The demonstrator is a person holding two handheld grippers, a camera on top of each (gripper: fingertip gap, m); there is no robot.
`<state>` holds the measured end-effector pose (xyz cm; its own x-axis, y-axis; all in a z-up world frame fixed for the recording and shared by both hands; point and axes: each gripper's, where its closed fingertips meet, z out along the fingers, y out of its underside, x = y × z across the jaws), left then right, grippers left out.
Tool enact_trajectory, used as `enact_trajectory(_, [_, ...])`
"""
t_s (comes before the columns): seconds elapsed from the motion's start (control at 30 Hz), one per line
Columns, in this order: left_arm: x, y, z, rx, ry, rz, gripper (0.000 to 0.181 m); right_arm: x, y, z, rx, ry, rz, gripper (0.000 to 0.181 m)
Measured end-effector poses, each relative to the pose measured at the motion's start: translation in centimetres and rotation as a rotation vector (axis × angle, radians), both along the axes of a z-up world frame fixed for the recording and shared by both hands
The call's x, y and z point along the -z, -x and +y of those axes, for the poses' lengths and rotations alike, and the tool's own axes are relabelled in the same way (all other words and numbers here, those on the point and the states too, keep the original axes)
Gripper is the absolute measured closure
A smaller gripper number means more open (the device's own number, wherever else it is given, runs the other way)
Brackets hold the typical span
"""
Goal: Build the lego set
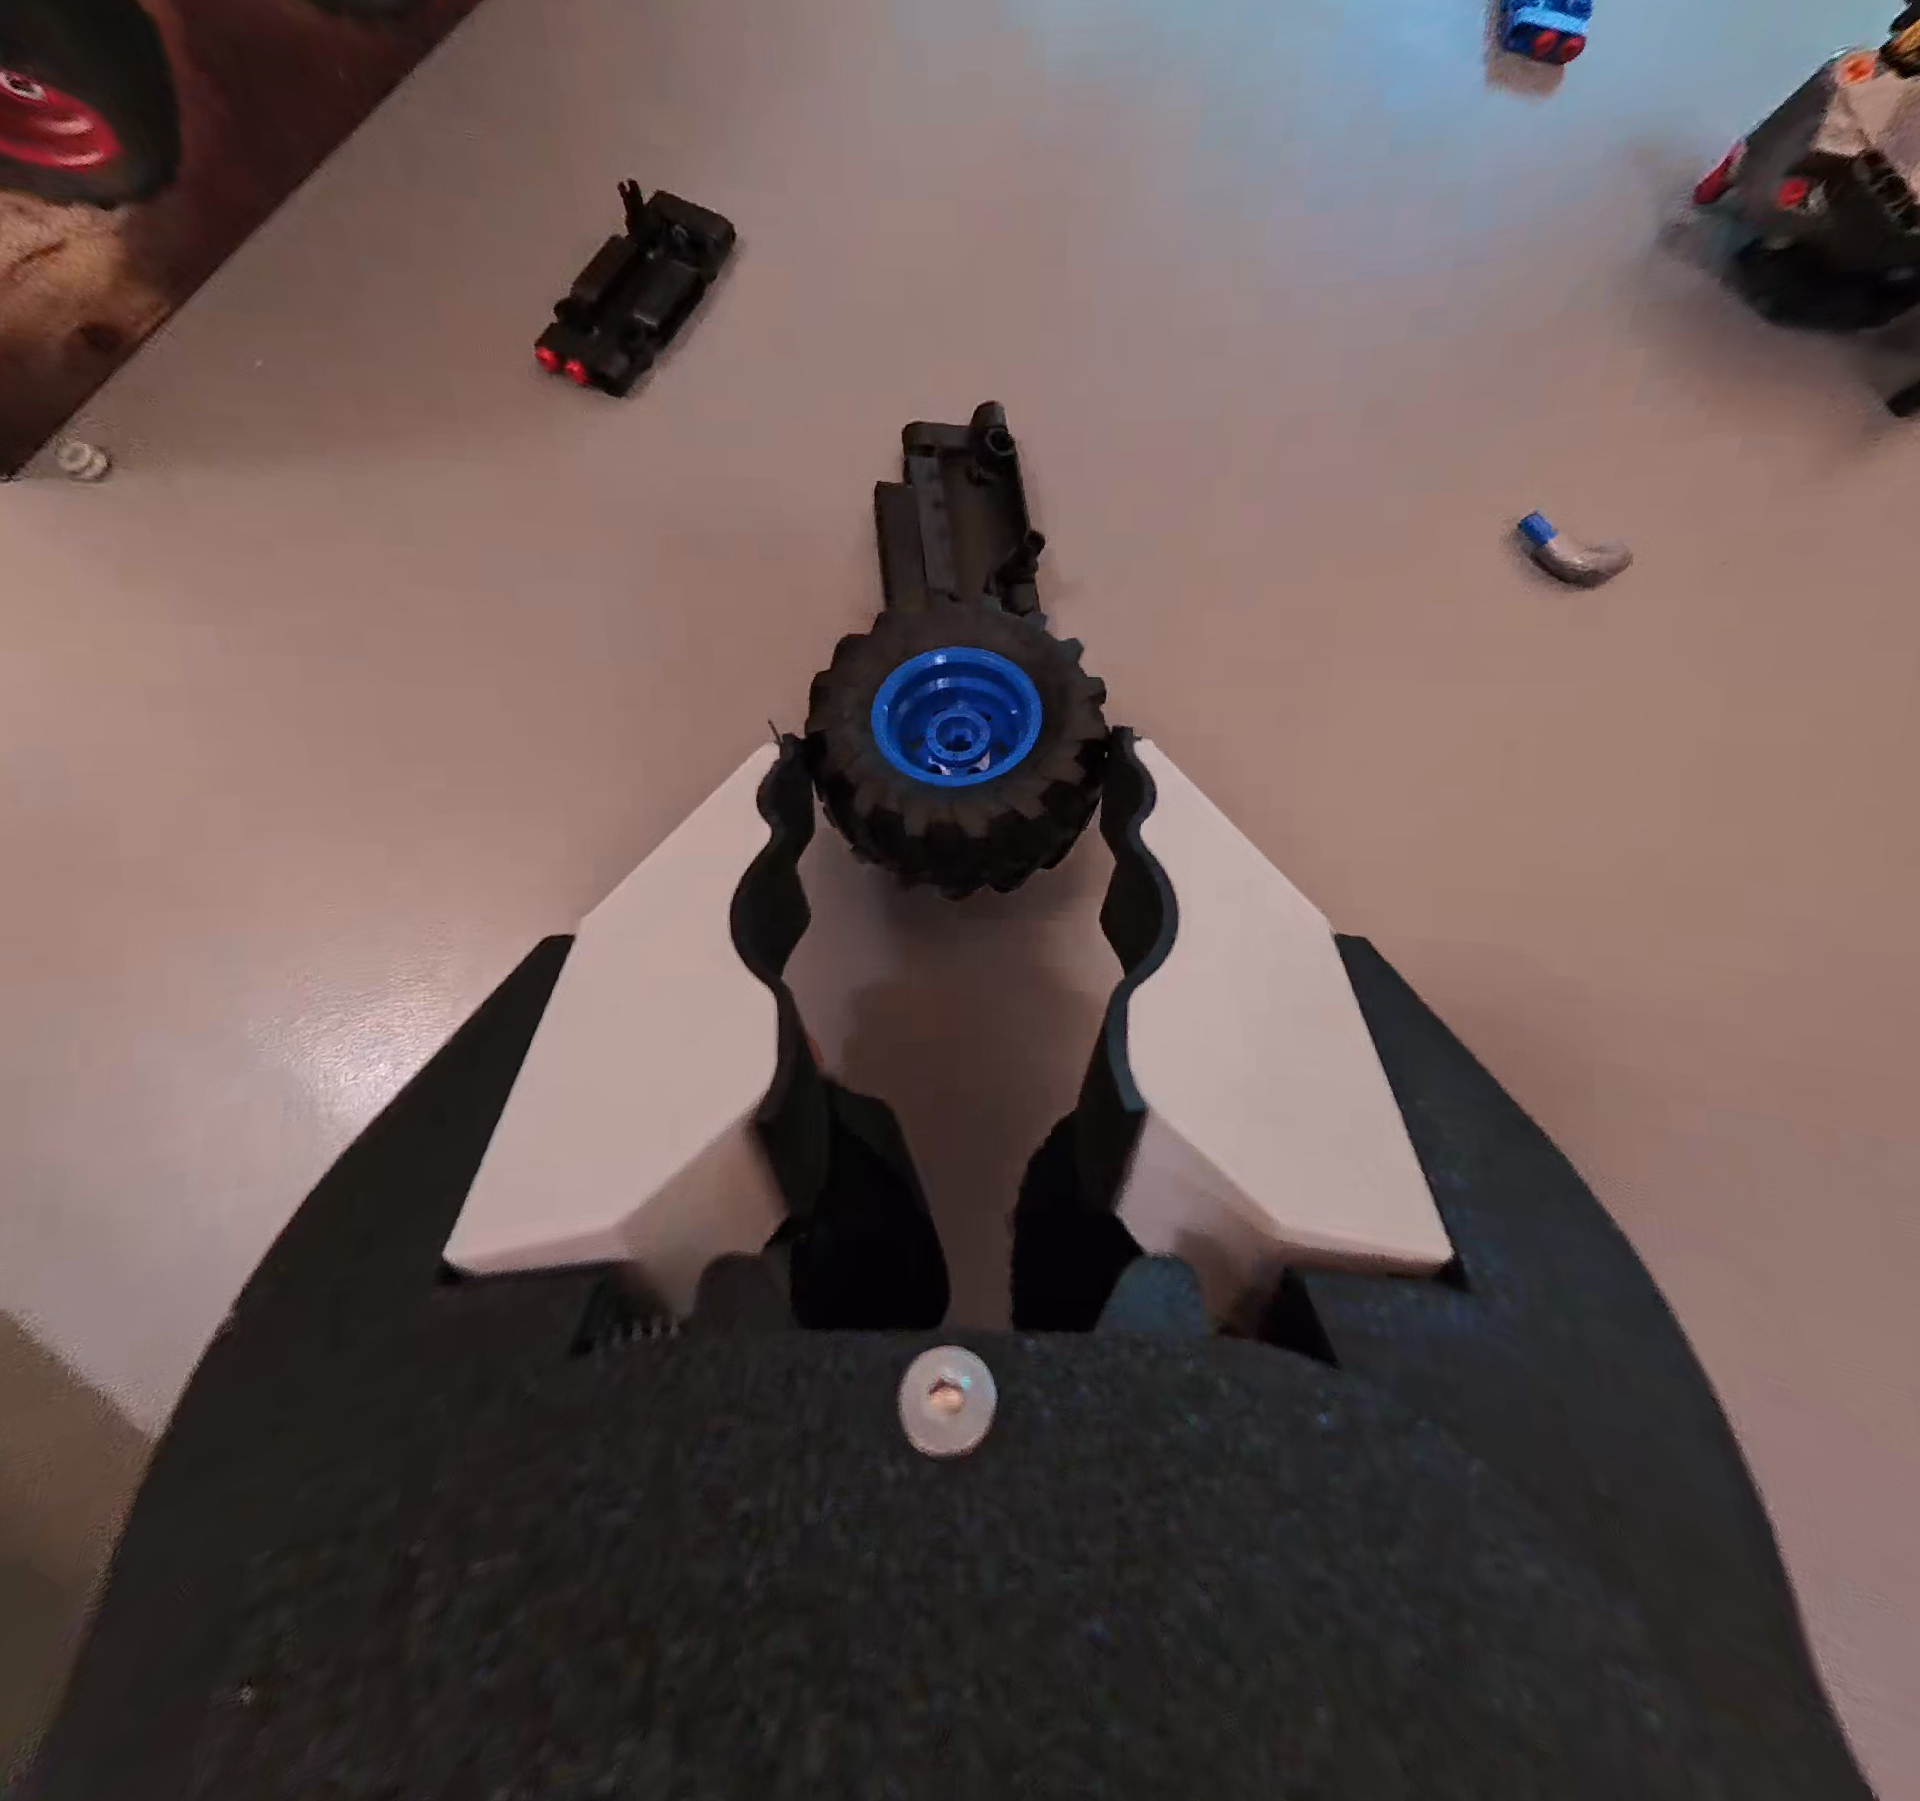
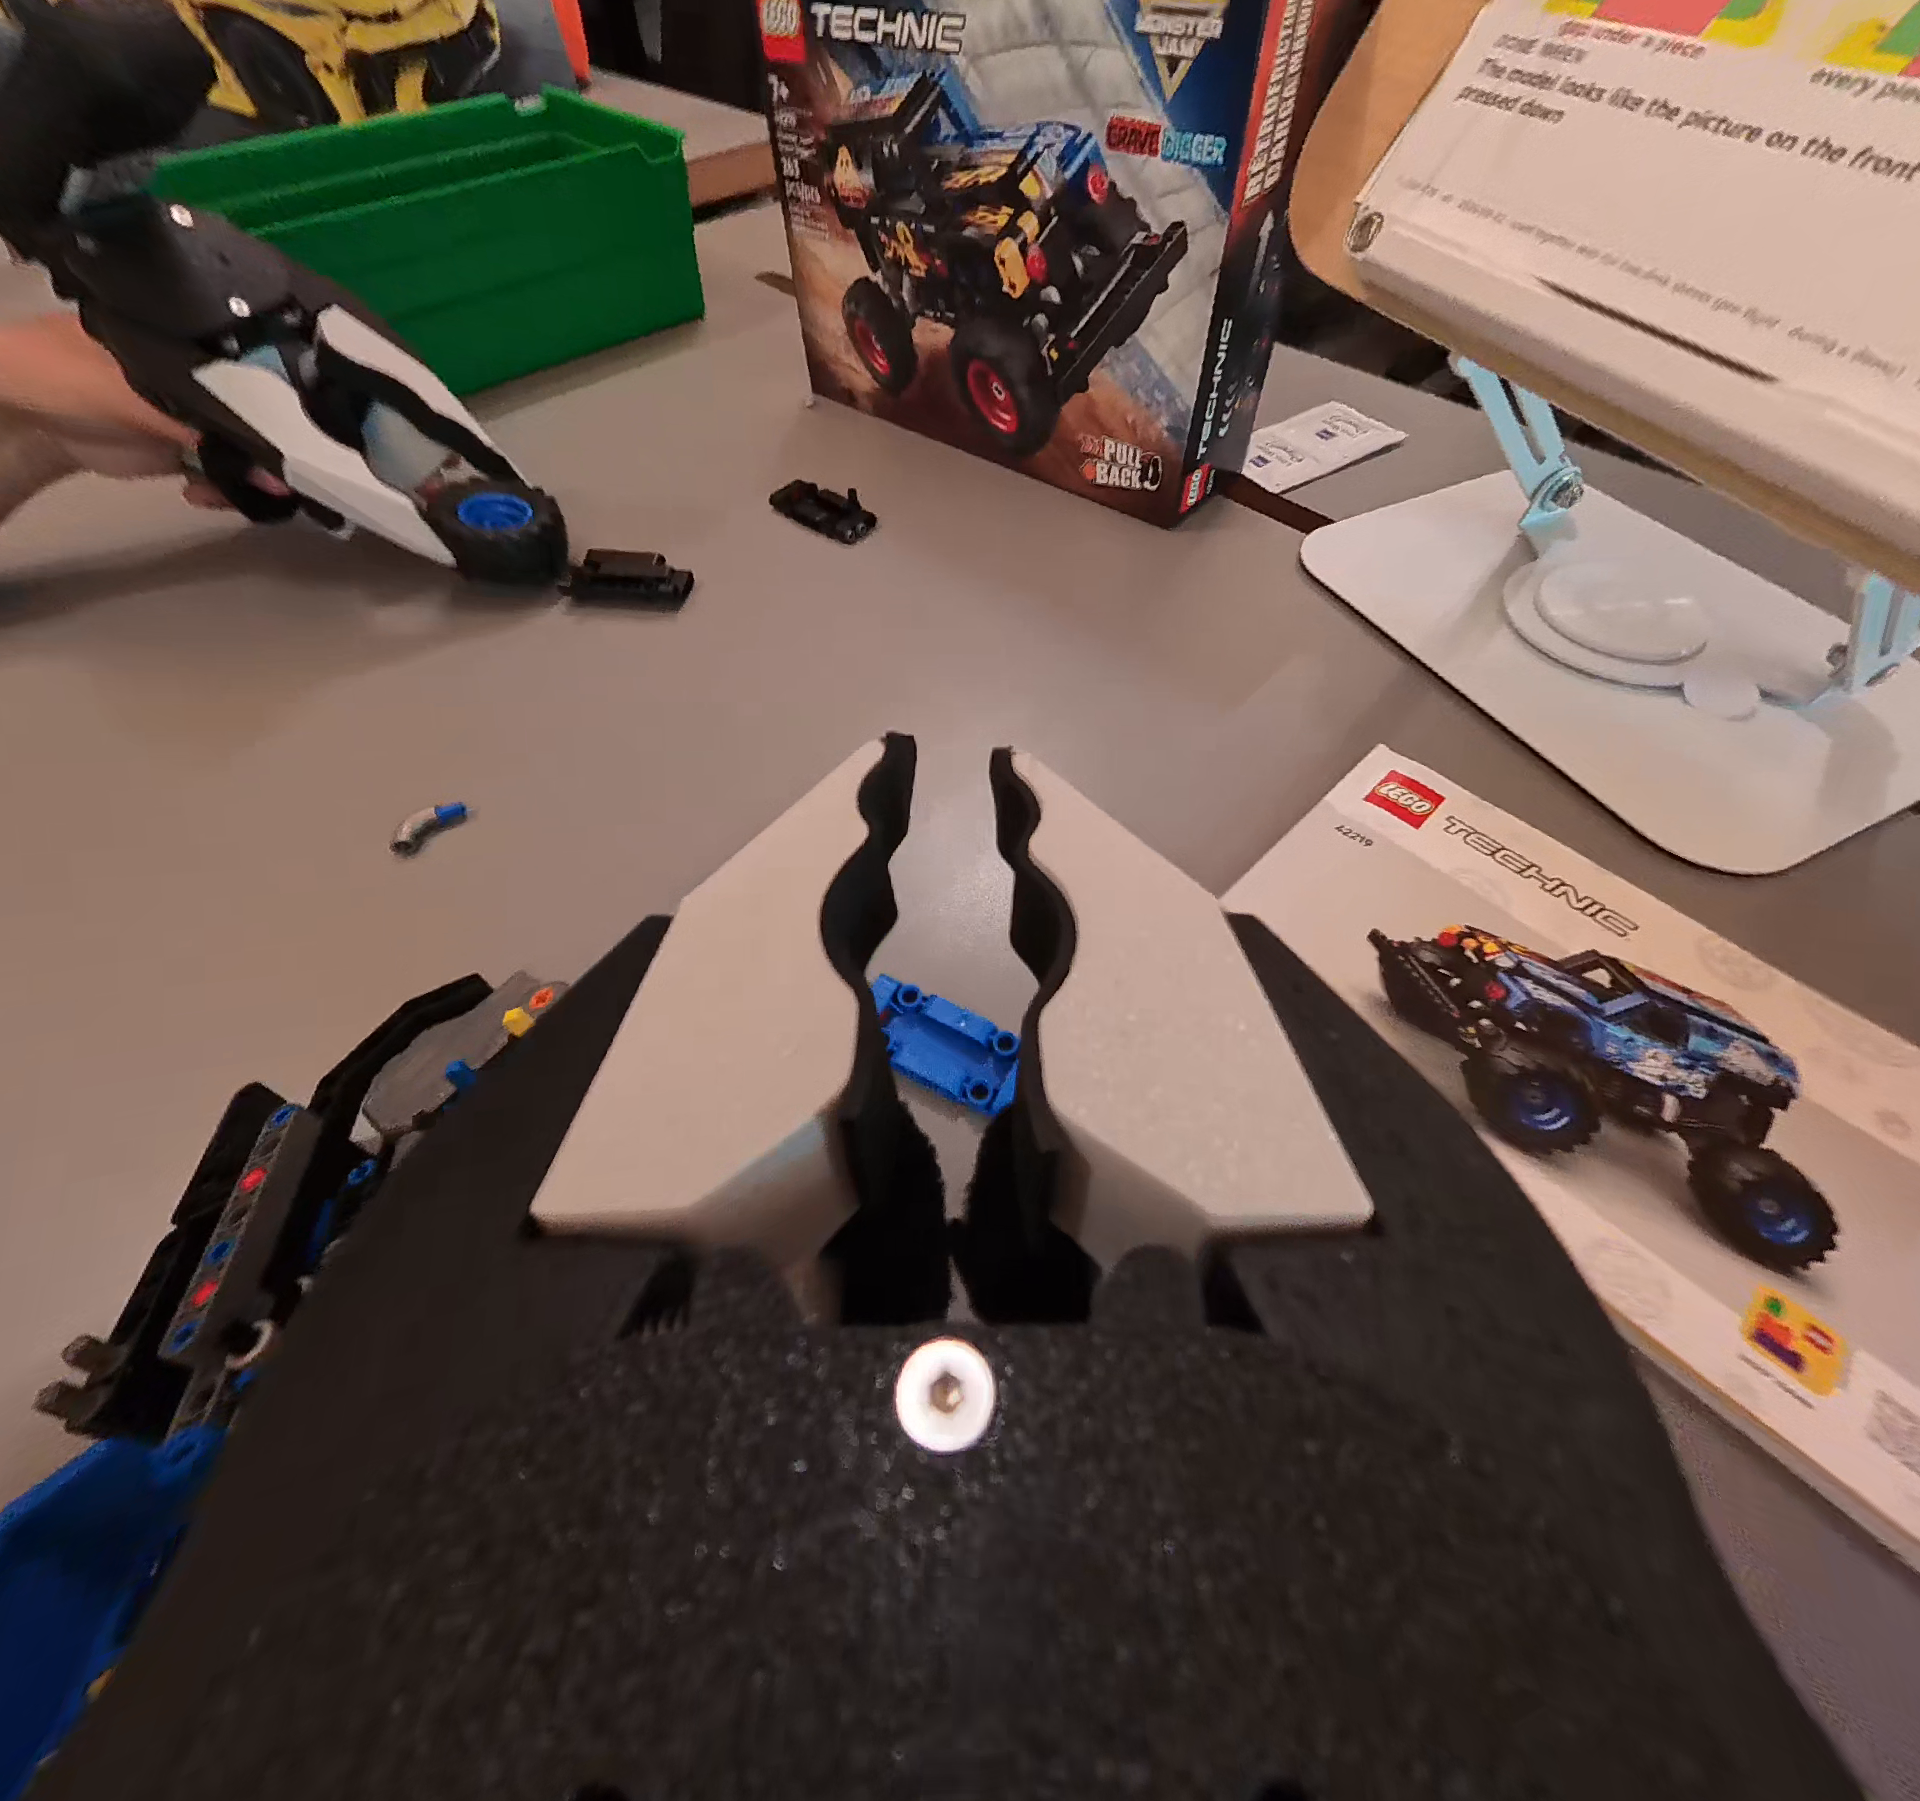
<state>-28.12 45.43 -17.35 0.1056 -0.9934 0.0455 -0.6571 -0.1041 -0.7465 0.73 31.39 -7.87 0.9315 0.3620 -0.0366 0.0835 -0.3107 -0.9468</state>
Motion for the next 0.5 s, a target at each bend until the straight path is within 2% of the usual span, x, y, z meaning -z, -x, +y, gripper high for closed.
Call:
enact_trajectory(0.17, [1.3, -0.5, -0.4, 0.006, -0.055, 0.052, 0.124, 1.6, -0.8, -0.2, 0.023, 0.021, 0.030, 0.165])
enact_trajectory(0.23, [0.4, -0.7, -0.8, 0.021, -0.013, 0.008, 0.114, 1.8, -1.2, -0.4, 0.038, 0.014, 0.015, 0.165])
enact_trajectory(0.3, [-2.2, -0.9, -0.6, 0.017, 0.050, -0.111, 0.113, 1.9, -1.3, -0.6, 0.038, 0.016, 0.018, 0.165])
enact_trajectory(0.33, [-3.9, -1.1, 0.3, -0.014, 0.075, -0.188, 0.121, 1.8, -1.3, -0.6, 0.039, 0.010, 0.024, 0.165])
enact_trajectory(0.4, [-6.2, -1.2, 4.6, -0.175, 0.076, -0.278, 0.140, 1.8, -1.0, -0.6, 0.032, 0.009, 0.034, 0.165])
enact_trajectory(0.43, [-6.2, -1.2, 7.2, -0.273, 0.054, -0.266, 0.141, 1.9, -0.8, -0.6, 0.025, 0.010, 0.034, 0.165])
enact_trajectory(0.5, [-4.2, -1.3, 11.9, -0.421, -0.023, -0.148, 0.141, 2.4, -0.5, -0.5, 0.013, 0.023, 0.029, 0.165])
